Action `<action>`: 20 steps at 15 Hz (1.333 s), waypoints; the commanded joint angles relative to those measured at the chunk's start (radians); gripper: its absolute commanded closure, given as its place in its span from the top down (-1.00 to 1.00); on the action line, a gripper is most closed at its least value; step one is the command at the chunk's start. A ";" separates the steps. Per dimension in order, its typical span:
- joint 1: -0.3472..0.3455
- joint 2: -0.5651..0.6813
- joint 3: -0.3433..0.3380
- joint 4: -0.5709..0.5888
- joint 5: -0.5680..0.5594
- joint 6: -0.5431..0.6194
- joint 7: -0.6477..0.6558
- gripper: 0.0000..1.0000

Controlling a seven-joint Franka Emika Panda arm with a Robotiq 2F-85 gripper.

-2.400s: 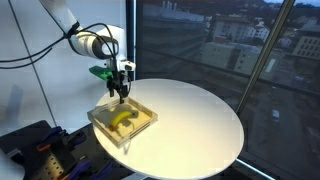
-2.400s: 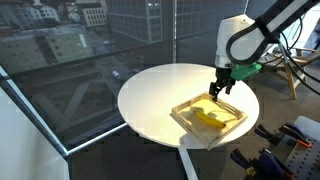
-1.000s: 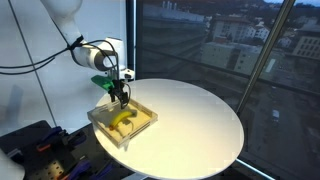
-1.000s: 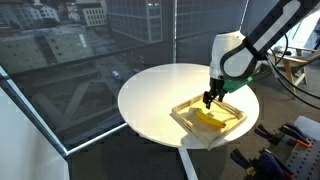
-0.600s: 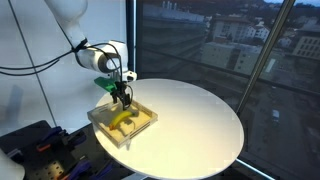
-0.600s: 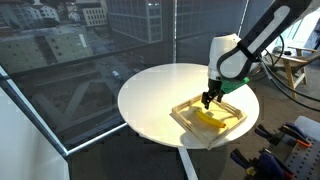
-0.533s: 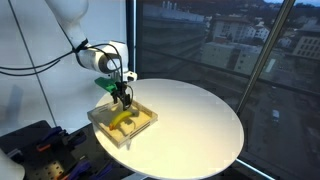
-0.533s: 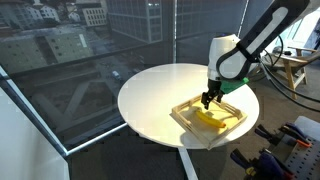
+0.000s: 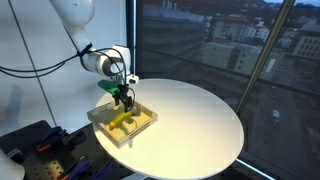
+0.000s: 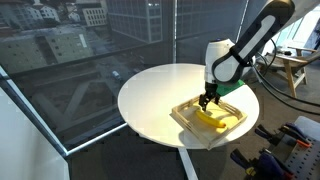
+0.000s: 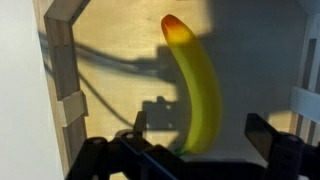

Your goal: Put the banana on the table

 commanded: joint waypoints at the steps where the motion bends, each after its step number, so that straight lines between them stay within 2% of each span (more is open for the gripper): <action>1: 0.017 0.035 -0.012 0.040 0.014 -0.014 0.019 1.00; 20: 0.035 0.147 -0.026 0.106 0.010 -0.015 0.021 1.00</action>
